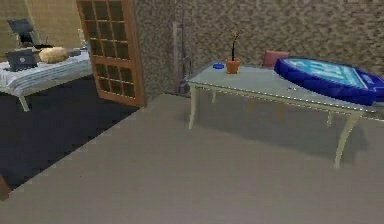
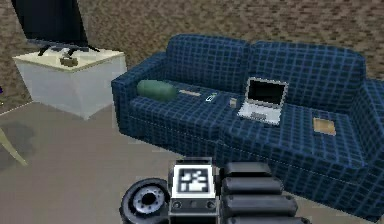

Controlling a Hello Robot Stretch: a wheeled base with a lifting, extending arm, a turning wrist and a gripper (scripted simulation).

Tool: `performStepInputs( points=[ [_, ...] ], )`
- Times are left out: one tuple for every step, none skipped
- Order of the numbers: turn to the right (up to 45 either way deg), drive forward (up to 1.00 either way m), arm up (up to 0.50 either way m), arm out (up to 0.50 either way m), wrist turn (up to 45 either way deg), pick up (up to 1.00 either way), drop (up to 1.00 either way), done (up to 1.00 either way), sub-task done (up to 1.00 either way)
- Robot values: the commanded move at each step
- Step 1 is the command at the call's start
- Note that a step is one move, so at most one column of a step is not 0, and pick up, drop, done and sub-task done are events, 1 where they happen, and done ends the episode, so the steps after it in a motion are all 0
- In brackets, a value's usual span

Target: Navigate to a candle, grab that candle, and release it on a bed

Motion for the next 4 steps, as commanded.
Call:
performStepInputs(
  points=[
    [0.0, 0.10, 0.00, 0.00, 0.0, 0.00, 0.00, 0.00, 0.00],
    [-15.0, 0.00, 0.00, 0.00, 0.0, 0.00, 0.00, 0.00, 0.00],
    [0.0, 0.30, 0.00, 0.00, 0.0, 0.00, 0.00, 0.00, 0.00],
    [-30.0, 0.00, 0.00, 0.00, 0.0, 0.00, 0.00, 0.00, 0.00]
  ],
)
